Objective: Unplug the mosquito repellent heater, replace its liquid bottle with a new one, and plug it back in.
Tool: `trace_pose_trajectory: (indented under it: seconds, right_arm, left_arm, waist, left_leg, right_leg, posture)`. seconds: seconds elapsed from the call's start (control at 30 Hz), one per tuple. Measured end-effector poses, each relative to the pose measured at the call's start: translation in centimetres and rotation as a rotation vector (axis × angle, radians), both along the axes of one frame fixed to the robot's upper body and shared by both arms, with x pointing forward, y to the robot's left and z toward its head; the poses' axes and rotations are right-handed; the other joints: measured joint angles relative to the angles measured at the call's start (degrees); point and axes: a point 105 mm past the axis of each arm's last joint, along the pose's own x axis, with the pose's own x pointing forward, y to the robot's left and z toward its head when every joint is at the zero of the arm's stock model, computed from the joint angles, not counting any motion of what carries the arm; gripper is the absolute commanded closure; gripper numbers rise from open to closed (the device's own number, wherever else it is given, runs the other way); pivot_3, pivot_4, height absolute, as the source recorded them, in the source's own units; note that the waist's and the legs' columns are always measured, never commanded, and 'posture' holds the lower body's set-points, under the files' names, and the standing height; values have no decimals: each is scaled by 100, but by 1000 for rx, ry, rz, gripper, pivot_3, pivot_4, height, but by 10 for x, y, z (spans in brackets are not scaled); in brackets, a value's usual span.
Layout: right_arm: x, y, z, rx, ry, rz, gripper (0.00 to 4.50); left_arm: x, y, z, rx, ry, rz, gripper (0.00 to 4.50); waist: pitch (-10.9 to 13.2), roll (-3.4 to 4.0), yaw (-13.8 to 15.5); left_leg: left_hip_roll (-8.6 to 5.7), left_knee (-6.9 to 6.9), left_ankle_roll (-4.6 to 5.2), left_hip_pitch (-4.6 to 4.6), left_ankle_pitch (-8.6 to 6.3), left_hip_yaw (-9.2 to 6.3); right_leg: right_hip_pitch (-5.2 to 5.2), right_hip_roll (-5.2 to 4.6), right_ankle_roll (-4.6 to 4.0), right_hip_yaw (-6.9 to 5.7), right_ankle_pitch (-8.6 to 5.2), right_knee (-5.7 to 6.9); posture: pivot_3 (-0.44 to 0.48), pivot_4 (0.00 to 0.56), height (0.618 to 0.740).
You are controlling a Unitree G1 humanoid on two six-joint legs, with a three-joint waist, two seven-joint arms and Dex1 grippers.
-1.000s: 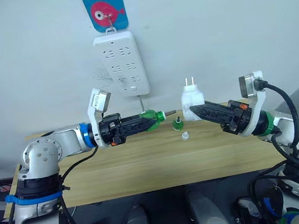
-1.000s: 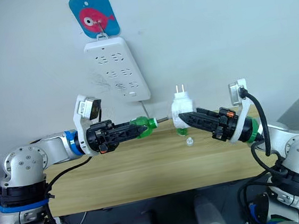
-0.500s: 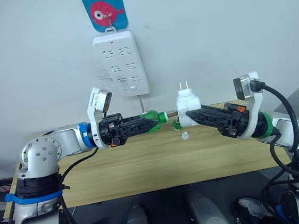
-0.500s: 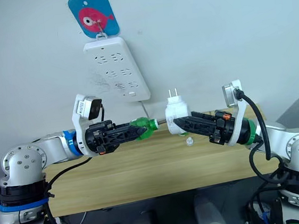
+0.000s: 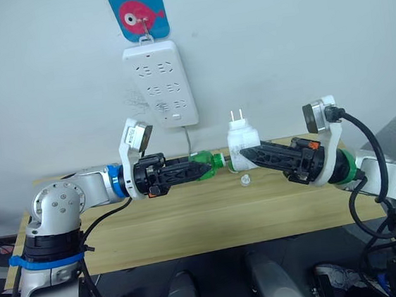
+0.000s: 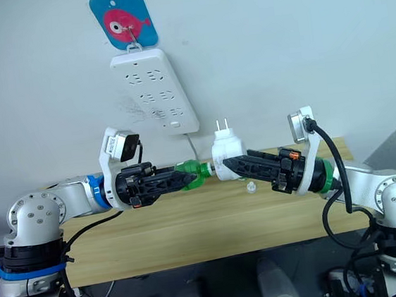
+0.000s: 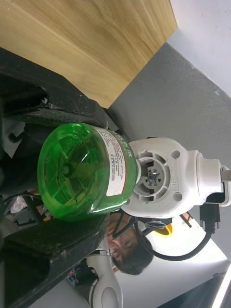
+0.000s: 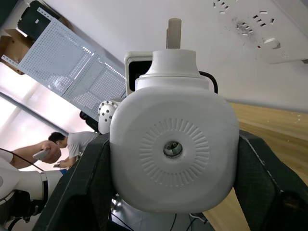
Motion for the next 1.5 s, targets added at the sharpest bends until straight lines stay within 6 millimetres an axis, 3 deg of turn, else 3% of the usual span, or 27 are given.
trace_pose_trajectory:
  seconds: [0.43,1.5]
  right_arm:
    - [-5,-8,-7,-34,17,16,1546]
    - [-7,3,-12,-21,44,56,1546]
  left_arm:
    - [-1,0,5,5,-12,-16,2178]
    - [-4,-6,-3,18,-8,-49,2178]
  waist:
    - [4,-3,33]
    - [5,-4,128]
  left_leg:
    - [1,-9,0,0,0,0]
    - [2,-12,0,-1,0,0]
  right_leg:
    - [0,0,0,-1,0,-9]
    - [1,-1,0,-2,0,-16]
  posture:
    - [-156,241,740]
    - [-145,238,740]
